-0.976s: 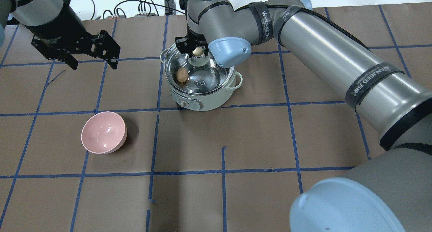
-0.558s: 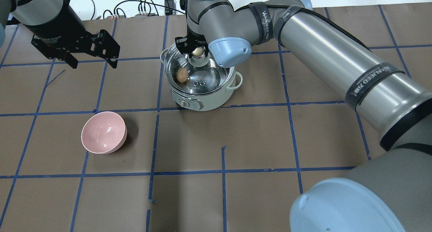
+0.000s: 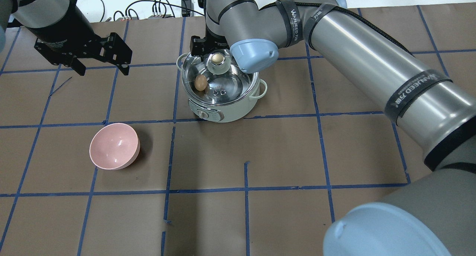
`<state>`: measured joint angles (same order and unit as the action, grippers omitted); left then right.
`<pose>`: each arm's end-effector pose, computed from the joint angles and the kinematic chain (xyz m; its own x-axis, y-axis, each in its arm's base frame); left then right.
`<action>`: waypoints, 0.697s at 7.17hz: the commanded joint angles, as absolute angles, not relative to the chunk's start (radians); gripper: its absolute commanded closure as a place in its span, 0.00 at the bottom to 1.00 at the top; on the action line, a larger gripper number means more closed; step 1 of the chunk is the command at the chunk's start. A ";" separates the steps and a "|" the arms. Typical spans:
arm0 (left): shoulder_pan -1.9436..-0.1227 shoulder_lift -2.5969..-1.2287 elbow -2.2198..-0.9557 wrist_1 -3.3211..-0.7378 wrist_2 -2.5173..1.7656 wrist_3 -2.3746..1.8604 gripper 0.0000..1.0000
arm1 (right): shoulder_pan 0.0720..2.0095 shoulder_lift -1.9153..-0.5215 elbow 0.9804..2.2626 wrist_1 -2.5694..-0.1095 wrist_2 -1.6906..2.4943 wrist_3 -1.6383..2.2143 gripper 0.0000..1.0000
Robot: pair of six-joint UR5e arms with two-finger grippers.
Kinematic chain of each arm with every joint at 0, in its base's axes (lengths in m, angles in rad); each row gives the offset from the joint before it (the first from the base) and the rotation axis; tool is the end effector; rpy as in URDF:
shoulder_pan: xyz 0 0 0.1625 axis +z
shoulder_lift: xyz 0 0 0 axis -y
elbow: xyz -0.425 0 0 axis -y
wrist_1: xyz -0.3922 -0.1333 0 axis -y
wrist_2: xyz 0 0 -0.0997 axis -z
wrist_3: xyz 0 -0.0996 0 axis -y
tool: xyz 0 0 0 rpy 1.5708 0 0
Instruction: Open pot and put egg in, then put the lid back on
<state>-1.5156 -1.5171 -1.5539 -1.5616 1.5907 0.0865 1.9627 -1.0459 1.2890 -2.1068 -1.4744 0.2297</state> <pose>-0.1049 -0.4823 0.5232 -0.9992 0.0295 -0.0267 0.0314 0.9965 -0.0777 0.4062 -0.6087 0.3697 -0.9687 -0.1937 -0.1555 -0.1490 0.9540 -0.2602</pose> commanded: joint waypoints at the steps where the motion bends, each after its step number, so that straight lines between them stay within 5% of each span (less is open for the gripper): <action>1: -1.516 -1.517 -1.554 -1.562 1.591 0.086 0.00 | 1.948 -1.156 1.289 -1.969 -1.460 0.210 0.01; 3: -1.516 -1.517 -1.554 -1.562 1.591 0.087 0.00 | 1.887 -1.280 1.324 -1.855 -1.474 0.149 0.00; 5: -1.516 -1.517 -1.554 -1.562 1.591 0.090 0.00 | 1.719 -1.453 1.493 -1.711 -1.467 0.007 0.00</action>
<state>-1.5155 -1.5171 -1.5539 -1.5616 1.5908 0.0888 1.8200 -1.3433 1.3837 -1.7930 -1.4717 0.0885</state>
